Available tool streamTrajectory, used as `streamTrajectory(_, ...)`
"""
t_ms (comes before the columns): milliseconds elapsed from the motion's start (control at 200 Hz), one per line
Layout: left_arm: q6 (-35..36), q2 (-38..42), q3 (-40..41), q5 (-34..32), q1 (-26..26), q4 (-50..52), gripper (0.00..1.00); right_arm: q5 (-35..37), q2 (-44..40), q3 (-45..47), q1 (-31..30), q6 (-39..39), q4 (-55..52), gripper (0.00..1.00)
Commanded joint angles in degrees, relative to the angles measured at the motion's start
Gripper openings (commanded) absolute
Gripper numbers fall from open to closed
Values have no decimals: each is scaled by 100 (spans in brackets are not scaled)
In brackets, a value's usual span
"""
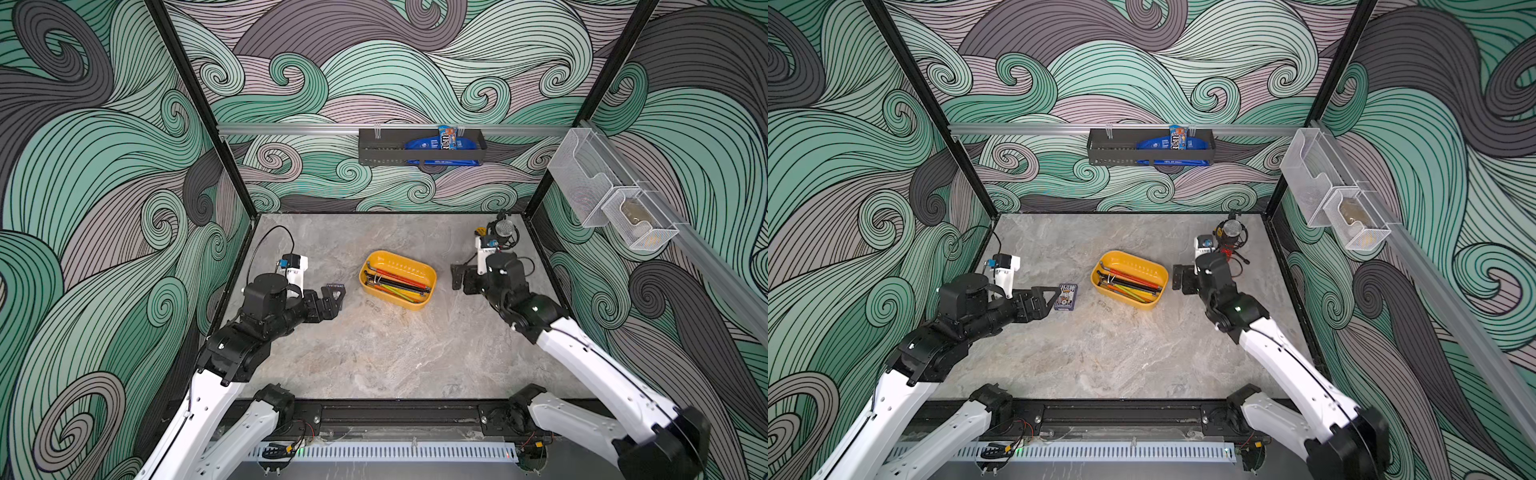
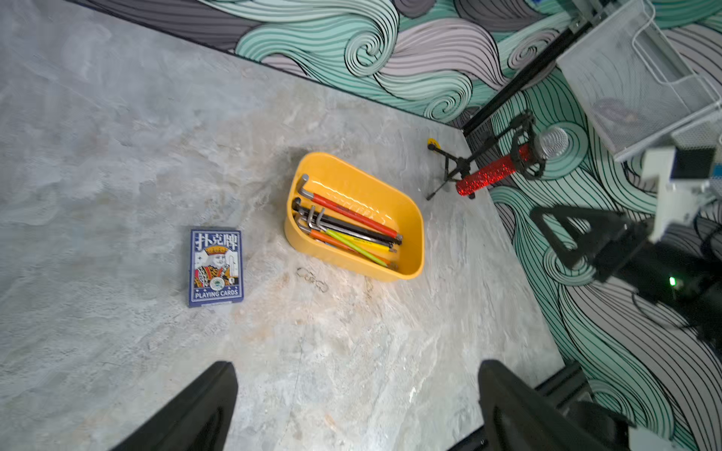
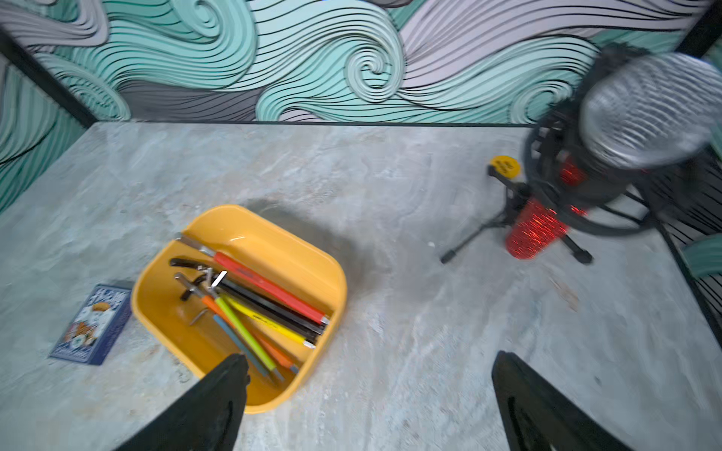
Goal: Put the hex key on the desktop into the storage box
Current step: Reset both arms
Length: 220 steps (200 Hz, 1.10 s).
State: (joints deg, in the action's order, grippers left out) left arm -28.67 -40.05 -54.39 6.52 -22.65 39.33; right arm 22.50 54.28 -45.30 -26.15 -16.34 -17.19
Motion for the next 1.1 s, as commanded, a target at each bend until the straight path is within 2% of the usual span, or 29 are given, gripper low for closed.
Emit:
streamTrajectory(0, -427, -134, -95, -1342, -20, -188, 99, 892, -697, 887, 321, -257, 1079, 100)
streamTrajectory(75, -657, -362, -88, -2167, -24, -121, 98, 904, -953, 1365, 676, -188, 1462, 100)
streamTrajectory(145, -523, -391, 198, -2600, -20, -602, 99, 754, -936, 1774, 1054, 52, 1985, 100)
streamTrajectory(210, -230, -276, 607, -2792, -20, -1292, 99, 444, -841, 2275, 1385, 339, 2870, 100)
streamTrajectory(295, 140, -210, 1164, -2996, -20, -2203, 98, 549, -584, 2947, 1473, 935, 4207, 100)
streamTrajectory(445, 726, -751, 1764, -3169, 0, -3366, 99, 503, 119, 3958, 1857, 1428, 6712, 100)
streamTrajectory(535, 880, -1201, 1801, -3371, 26, -3746, 98, 386, 608, 4014, 2176, 1450, 7156, 100)
streamTrajectory(635, 1281, -1613, 1963, -3388, 42, -4405, 99, -117, 1143, 4124, 2482, 1415, 8252, 100)
streamTrajectory(855, 2092, -1922, 2690, -3475, 151, -6373, 99, -413, 2550, 3954, 2574, 1505, 9830, 100)
streamTrajectory(981, 2118, -2140, 3147, -3422, 385, -7282, 98, -422, 3746, 4192, 2651, 1523, 11636, 100)
streamTrajectory(1056, 2056, -2278, 3536, -3413, 437, -7871, 99, -439, 3271, 4046, 2642, 1433, 10544, 100)
streamTrajectory(1096, 2165, -2333, 3707, -3429, 446, -8152, 98, -394, 3392, 3980, 2646, 1439, 10660, 100)
